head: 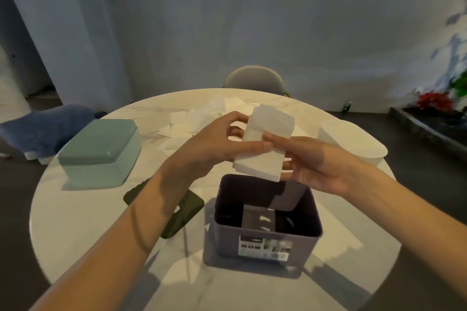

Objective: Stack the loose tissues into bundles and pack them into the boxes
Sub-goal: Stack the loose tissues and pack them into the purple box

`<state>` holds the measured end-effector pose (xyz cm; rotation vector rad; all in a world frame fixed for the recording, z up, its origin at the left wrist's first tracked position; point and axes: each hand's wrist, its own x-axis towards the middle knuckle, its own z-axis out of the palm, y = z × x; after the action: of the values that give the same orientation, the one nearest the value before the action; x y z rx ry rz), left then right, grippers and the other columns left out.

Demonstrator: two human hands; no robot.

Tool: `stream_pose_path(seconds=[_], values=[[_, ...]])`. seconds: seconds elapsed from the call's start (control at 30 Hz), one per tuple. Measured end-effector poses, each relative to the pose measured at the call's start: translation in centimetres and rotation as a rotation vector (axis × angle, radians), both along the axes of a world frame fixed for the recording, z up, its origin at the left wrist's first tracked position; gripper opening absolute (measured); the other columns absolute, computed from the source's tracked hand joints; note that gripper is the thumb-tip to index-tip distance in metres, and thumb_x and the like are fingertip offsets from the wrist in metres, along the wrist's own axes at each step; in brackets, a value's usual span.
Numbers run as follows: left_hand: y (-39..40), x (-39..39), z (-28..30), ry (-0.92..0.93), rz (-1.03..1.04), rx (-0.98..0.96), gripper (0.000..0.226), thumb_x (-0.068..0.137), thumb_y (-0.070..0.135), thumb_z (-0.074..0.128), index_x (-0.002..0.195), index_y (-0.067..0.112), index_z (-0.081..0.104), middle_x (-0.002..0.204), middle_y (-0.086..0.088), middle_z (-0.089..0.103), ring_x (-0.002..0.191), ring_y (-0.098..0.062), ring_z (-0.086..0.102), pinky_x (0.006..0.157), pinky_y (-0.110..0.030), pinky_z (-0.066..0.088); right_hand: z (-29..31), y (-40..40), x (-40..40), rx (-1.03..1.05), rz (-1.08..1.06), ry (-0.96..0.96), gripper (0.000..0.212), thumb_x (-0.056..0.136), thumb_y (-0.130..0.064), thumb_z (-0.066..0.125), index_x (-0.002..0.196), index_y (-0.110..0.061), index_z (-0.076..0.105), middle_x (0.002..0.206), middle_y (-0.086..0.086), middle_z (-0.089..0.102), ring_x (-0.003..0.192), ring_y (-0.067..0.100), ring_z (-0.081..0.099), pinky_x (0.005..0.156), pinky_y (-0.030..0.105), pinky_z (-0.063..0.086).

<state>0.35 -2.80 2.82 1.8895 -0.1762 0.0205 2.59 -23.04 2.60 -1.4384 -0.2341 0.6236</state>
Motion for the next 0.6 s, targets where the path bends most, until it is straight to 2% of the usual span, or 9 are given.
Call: stream_pose_path(seconds=[0.07,0.17,0.23,0.33,0.47,0.6], values=[[-0.2,-0.6,-0.3,0.011,0.031,0.034,0.063,0.074,0.049,0.085,0.126,0.034,0.052,0.114,0.012,0.06,0.101,-0.01,0.062,0.067,-0.014,0.057,0.0,-0.3,-1.1,-0.028,0.001,0.003,0.046,0.09,-0.029,0.07,0.132,-0.014,0.059,0.118,0.01,0.074,0.107,0.028,0.073,0.079,0.033,0.063],[-0.1,-2.1,-1.0,0.024,0.059,0.126,0.075,0.064,0.064,0.082,0.127,0.036,0.051,0.105,0.016,0.062,0.09,-0.006,0.065,0.065,-0.015,0.054,-0.3,-0.7,-2.3,-0.111,0.033,0.017,0.055,0.085,-0.027,0.071,0.137,-0.014,0.055,0.119,0.01,0.074,0.109,0.028,0.072,0.086,0.036,0.062],[0.2,-3.0,-1.6,0.01,0.081,0.21,0.081,0.057,0.075,0.073,0.126,0.039,0.05,0.097,0.02,0.064,0.08,-0.003,0.067,0.062,-0.015,0.051,-0.8,-0.8,-3.0,-0.196,0.039,0.03,0.05,0.089,-0.025,0.068,0.136,-0.015,0.054,0.117,0.01,0.075,0.107,0.026,0.073,0.089,0.039,0.06],[1.4,-3.5,-2.7,-0.023,0.176,0.337,0.073,0.061,0.081,0.063,0.121,0.042,0.049,0.094,0.024,0.058,0.082,-0.002,0.062,0.065,-0.016,0.047,-1.8,-0.9,-3.6,-0.294,0.051,0.076,0.037,0.098,-0.017,0.064,0.134,-0.016,0.054,0.115,0.013,0.075,0.104,0.028,0.074,0.087,0.04,0.061],[2.9,-4.1,-4.7,-0.006,0.17,0.453,0.048,0.083,0.059,0.075,0.117,0.033,0.052,0.095,0.016,0.06,0.083,-0.005,0.061,0.07,-0.018,0.051,-2.2,-0.5,-3.7,-0.452,0.058,0.02,0.028,0.099,-0.013,0.063,0.127,-0.013,0.057,0.113,0.013,0.076,0.099,0.028,0.075,0.079,0.038,0.064],[3.0,-4.6,-6.2,-0.003,0.094,0.486,0.044,0.089,0.038,0.078,0.121,0.026,0.05,0.092,0.005,0.066,0.078,-0.008,0.066,0.073,-0.027,0.058,-3.0,0.3,-3.8,-0.6,0.083,0.099,0.016,0.1,-0.012,0.062,0.113,-0.002,0.064,0.095,0.015,0.075,0.084,0.026,0.071,0.073,0.036,0.061]])
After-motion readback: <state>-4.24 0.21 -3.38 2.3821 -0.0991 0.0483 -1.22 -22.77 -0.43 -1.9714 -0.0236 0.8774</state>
